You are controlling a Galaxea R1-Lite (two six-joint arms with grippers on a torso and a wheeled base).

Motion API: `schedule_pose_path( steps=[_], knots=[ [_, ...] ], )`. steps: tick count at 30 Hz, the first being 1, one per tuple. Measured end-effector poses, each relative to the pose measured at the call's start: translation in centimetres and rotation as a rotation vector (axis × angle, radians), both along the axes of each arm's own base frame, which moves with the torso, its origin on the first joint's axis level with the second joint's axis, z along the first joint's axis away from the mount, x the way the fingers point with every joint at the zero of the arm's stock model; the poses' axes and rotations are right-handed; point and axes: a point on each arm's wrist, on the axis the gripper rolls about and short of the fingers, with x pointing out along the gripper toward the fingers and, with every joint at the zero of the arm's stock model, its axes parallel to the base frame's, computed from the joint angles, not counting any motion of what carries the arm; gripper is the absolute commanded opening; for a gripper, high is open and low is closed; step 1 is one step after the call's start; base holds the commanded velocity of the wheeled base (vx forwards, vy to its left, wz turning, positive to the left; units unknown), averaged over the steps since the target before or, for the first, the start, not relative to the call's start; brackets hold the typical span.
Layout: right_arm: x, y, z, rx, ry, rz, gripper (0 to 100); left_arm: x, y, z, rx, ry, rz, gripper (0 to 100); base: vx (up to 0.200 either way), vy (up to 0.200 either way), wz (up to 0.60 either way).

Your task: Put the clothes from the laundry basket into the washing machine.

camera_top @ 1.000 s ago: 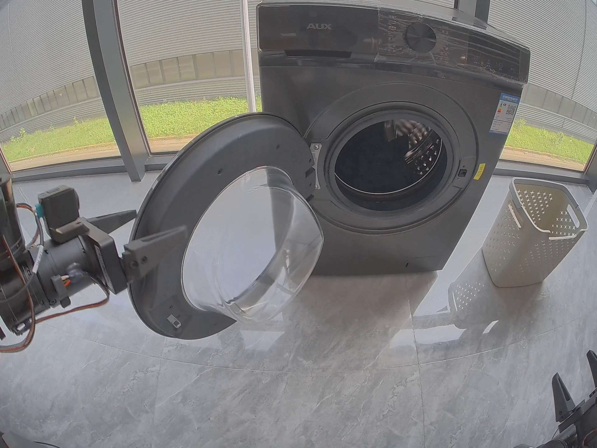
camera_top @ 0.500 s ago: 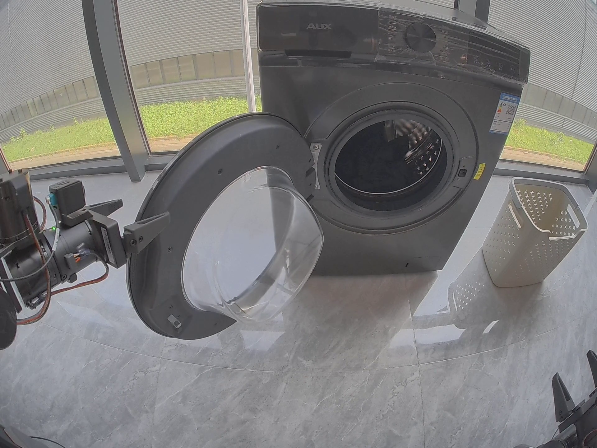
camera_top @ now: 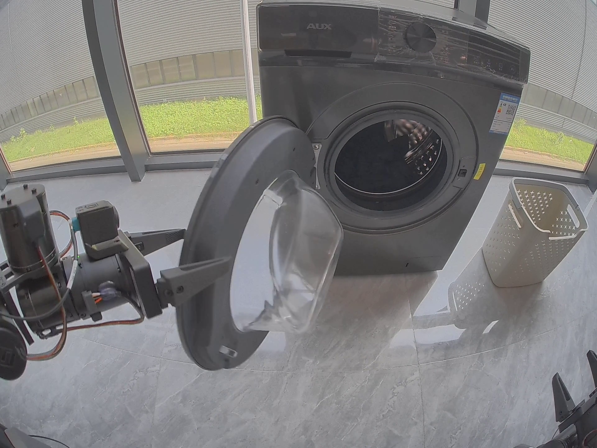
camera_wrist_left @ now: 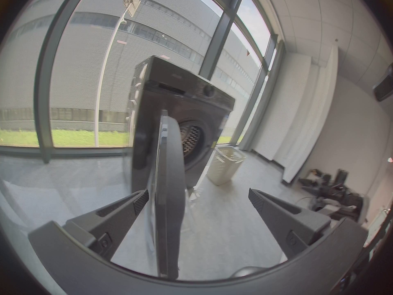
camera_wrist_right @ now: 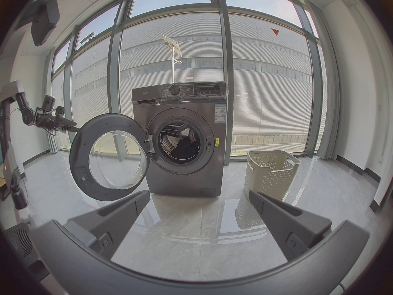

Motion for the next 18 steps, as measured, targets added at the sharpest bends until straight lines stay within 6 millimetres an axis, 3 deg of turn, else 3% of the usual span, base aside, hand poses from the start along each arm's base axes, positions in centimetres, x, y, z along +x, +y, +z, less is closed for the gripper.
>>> schedule_pose_path(
  steps=[7, 13, 18],
  knots=[
    [0.0, 0.0, 0.0, 0.0, 0.0, 0.0, 100, -2.3, -0.5, 0.5, -0.043, 0.002, -0.066, 100, 0.0, 0.0, 0.0],
    [0.0, 0.0, 0.0, 0.0, 0.0, -0.001, 100, -1.8, 0.6, 0.1, -0.013, -0.007, 0.039, 100, 0.0, 0.0, 0.0],
    [0.0, 0.0, 0.0, 0.0, 0.0, 0.0, 100, -0.4, 0.3, -0.9, 0.048, 0.003, 0.112, 100, 0.0, 0.0, 0.0]
  ],
)
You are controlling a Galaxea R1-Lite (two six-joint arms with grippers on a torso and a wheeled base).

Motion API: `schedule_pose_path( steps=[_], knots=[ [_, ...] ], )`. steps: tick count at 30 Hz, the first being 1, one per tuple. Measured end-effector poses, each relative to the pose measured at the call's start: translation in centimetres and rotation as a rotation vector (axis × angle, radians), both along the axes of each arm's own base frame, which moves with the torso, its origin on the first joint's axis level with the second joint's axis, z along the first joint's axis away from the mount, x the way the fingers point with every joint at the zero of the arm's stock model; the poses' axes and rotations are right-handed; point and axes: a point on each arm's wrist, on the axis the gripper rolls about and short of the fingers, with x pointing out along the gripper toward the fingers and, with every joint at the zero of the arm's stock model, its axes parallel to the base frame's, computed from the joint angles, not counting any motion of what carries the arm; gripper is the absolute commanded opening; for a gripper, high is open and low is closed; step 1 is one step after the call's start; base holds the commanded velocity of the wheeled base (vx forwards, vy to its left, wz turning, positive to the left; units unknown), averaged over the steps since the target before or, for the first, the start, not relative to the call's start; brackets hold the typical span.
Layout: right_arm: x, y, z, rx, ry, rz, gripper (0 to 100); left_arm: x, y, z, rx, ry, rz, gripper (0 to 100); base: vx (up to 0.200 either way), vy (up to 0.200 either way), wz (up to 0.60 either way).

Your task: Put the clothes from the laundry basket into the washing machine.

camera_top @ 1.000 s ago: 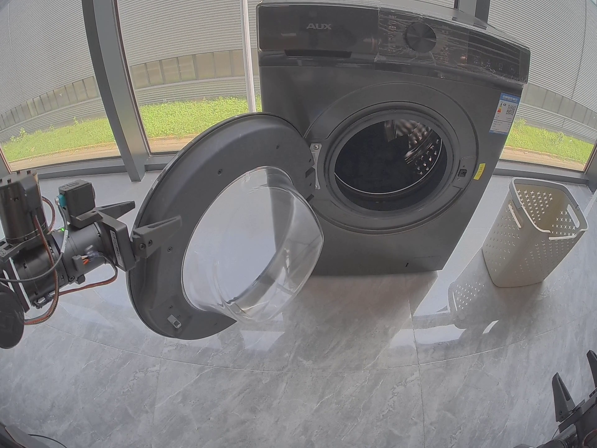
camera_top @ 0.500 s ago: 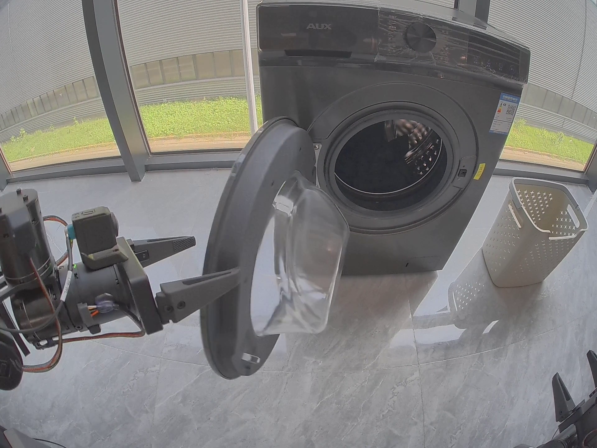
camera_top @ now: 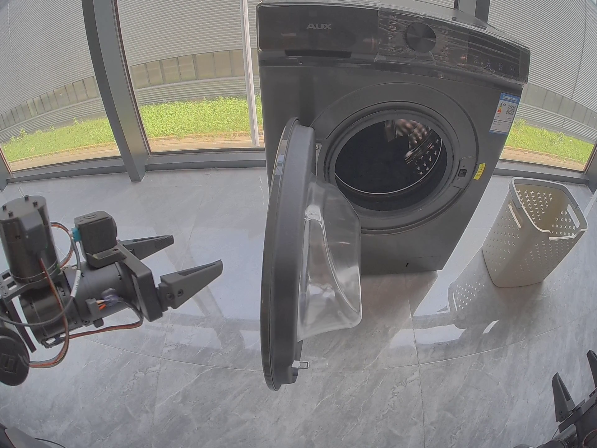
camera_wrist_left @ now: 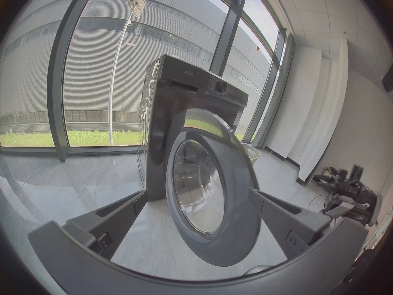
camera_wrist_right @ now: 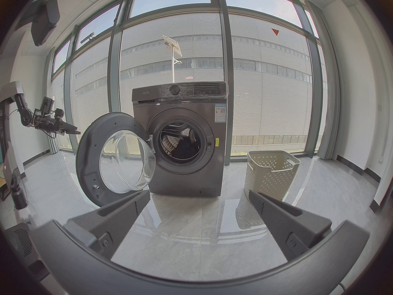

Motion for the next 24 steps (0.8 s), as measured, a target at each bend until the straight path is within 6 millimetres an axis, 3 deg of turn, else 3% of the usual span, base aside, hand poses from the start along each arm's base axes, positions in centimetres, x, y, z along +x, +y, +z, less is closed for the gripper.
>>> schedule_pose_path(
  steps=[7, 13, 18, 24],
  knots=[
    [0.0, 0.0, 0.0, 0.0, 0.0, -0.001, 100, 2.6, -2.6, -1.4, 0.041, 0.024, -0.024, 100, 0.0, 0.0, 0.0],
    [0.0, 0.0, 0.0, 0.0, 0.0, -0.001, 100, 4.2, -7.9, -0.5, -0.077, 0.006, -0.11, 100, 0.0, 0.0, 0.0],
    [0.0, 0.0, 0.0, 0.0, 0.0, -0.001, 100, 4.2, -10.7, -0.4, -0.154, 0.042, -0.142, 100, 0.0, 0.0, 0.0],
    [0.0, 0.0, 0.0, 0.0, 0.0, 0.0, 100, 3.6, -10.6, -1.9, -0.102, 0.054, -0.107, 100, 0.0, 0.0, 0.0]
  ],
)
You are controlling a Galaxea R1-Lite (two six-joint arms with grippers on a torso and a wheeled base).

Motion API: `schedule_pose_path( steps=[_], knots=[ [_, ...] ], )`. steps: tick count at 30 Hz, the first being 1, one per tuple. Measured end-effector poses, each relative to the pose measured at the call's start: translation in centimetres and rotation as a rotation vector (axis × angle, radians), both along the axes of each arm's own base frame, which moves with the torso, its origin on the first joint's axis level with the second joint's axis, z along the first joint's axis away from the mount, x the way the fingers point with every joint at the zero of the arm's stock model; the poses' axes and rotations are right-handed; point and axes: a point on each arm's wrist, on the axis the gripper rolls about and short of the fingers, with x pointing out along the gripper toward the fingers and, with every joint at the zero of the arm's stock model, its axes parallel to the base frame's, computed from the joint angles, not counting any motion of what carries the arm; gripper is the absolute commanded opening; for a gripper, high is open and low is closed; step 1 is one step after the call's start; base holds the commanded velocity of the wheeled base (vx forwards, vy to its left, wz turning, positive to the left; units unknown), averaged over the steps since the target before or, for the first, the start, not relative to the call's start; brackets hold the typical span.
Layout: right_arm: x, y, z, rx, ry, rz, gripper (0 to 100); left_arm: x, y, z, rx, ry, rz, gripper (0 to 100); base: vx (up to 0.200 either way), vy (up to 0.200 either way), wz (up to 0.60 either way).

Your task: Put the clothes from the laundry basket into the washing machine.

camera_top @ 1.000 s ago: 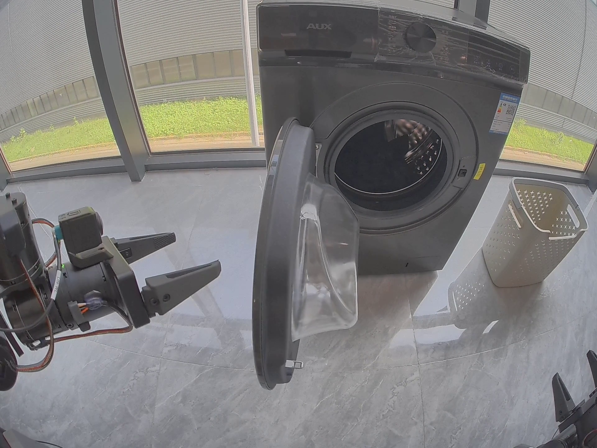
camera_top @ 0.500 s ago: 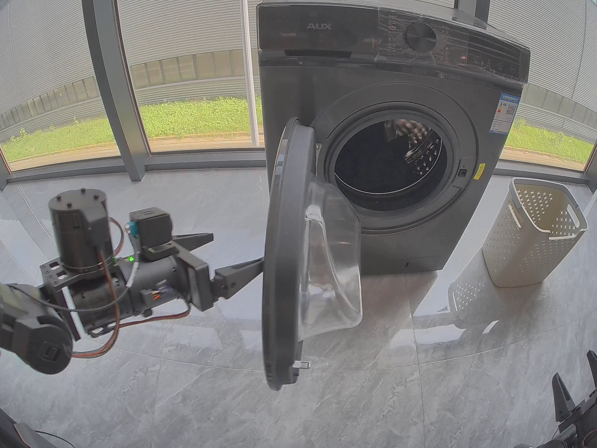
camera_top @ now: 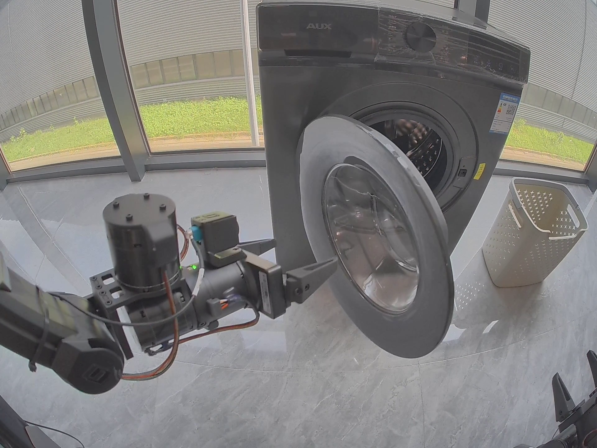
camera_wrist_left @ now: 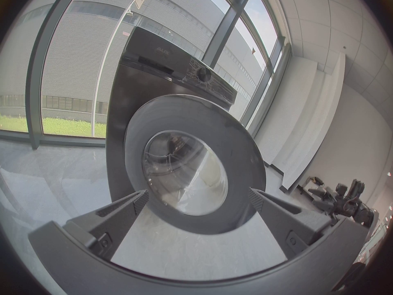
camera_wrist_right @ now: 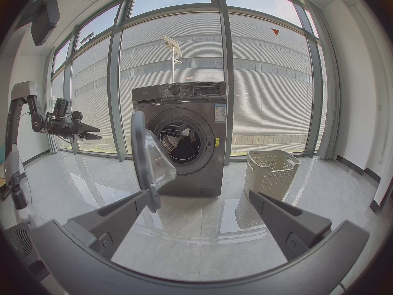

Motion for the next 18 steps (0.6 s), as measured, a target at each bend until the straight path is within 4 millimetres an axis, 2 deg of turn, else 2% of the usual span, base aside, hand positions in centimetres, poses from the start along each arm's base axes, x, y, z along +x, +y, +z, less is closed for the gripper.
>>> schedule_pose_path(
  steps=[3, 7, 13, 18],
  knots=[
    [0.0, 0.0, 0.0, 0.0, 0.0, 0.0, 100, -1.2, 1.4, -0.3, 0.03, -0.004, 0.021, 100, 0.0, 0.0, 0.0],
    [0.0, 0.0, 0.0, 0.0, 0.0, 0.0, 100, -3.6, 3.9, 0.4, 0.035, -0.026, 0.041, 100, 0.0, 0.0, 0.0],
    [0.0, 0.0, 0.0, 0.0, 0.0, 0.0, 100, -8.0, 8.5, 1.6, 0.027, -0.061, 0.094, 100, 0.0, 0.0, 0.0],
    [0.0, 0.0, 0.0, 0.0, 0.0, 0.0, 100, -12.0, 12.4, 1.5, 0.062, -0.087, 0.175, 100, 0.0, 0.0, 0.0]
  ],
)
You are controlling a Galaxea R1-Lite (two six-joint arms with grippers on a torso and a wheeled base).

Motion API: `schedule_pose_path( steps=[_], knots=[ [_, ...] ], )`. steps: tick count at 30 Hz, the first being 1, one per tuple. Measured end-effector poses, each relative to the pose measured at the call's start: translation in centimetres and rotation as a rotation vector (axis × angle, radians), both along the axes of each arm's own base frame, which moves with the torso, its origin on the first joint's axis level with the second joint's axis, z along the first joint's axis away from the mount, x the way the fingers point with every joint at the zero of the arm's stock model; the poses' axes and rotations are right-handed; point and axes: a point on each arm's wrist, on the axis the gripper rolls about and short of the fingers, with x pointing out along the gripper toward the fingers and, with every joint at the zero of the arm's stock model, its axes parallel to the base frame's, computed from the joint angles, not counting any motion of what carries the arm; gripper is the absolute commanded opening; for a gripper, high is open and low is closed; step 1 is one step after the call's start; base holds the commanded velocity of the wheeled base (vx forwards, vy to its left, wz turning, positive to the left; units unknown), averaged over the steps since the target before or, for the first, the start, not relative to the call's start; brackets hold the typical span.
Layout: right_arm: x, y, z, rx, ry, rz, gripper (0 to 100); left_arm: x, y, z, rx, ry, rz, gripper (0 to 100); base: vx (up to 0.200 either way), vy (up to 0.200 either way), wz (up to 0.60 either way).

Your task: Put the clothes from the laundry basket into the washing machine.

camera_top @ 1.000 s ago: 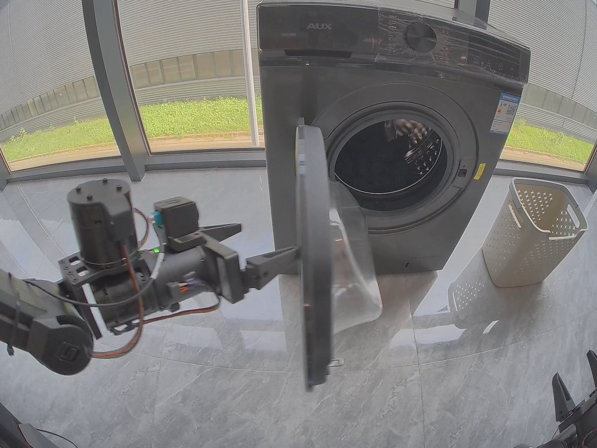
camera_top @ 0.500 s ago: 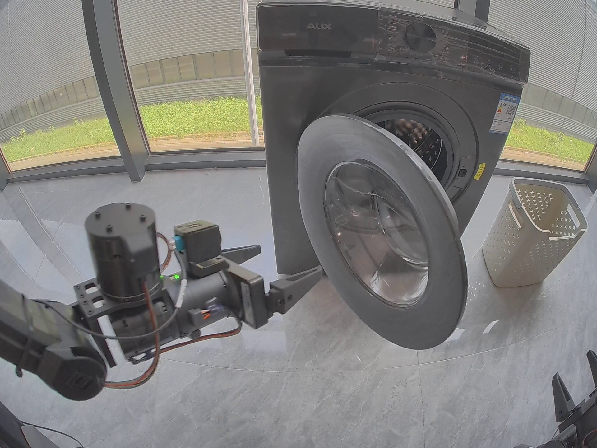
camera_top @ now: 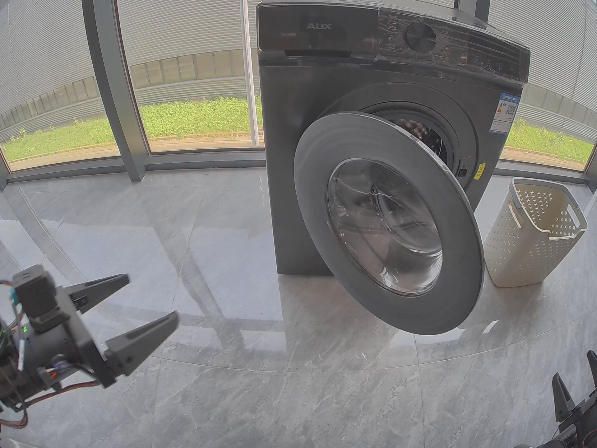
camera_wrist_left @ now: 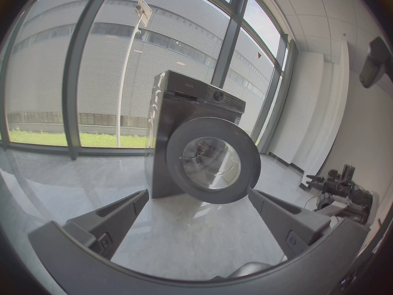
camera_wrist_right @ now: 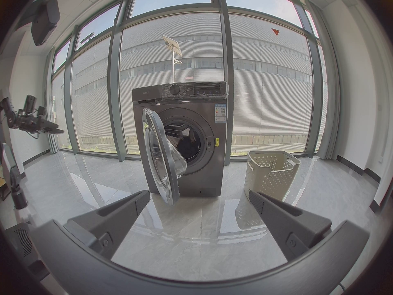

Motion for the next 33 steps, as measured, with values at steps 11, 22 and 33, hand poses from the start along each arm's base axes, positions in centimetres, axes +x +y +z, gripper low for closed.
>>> schedule_pose_path(
  steps=[11, 22, 33],
  knots=[
    [0.0, 0.0, 0.0, -0.009, -0.005, 0.003, 100, -8.3, 5.9, -4.2, 0.072, -0.11, 0.277, 100, 0.0, 0.0, 0.0],
    [-1.0, 0.2, 6.4, 0.0, -0.115, 0.14, 100, -12.7, 6.8, -9.2, 0.072, -0.21, 0.552, 100, 0.0, 0.0, 0.0],
    [6.3, 0.9, 10.0, 0.045, 0.1, 0.322, 100, -13.1, 6.9, -10.4, 0.074, -0.196, 0.654, 100, 0.0, 0.0, 0.0]
  ],
)
